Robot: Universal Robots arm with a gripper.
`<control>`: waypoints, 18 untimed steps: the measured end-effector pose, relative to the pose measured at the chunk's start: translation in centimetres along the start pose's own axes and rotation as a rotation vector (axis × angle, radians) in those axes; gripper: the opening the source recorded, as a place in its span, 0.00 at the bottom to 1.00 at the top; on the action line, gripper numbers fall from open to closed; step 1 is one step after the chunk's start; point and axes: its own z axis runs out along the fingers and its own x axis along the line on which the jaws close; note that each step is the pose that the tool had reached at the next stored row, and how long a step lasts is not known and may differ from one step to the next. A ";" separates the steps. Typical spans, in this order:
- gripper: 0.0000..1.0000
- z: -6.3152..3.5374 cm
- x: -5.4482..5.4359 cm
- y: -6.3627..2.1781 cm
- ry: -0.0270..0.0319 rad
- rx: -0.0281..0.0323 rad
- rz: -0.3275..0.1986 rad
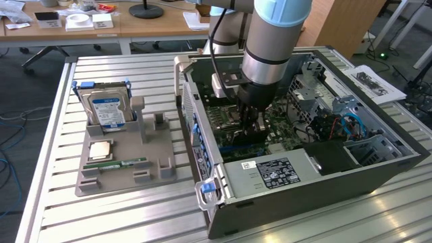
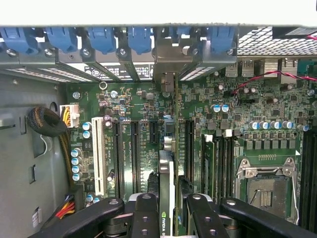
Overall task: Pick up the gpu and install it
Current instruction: 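Insert the gpu into the slot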
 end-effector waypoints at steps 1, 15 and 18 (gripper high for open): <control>0.27 -0.05 0.0 0.00 0.0002 -0.0001 0.000; 0.27 -0.14 0.0 -0.23 0.0001 0.0000 0.003; 0.27 -0.14 0.0 -0.23 0.0001 0.0001 0.002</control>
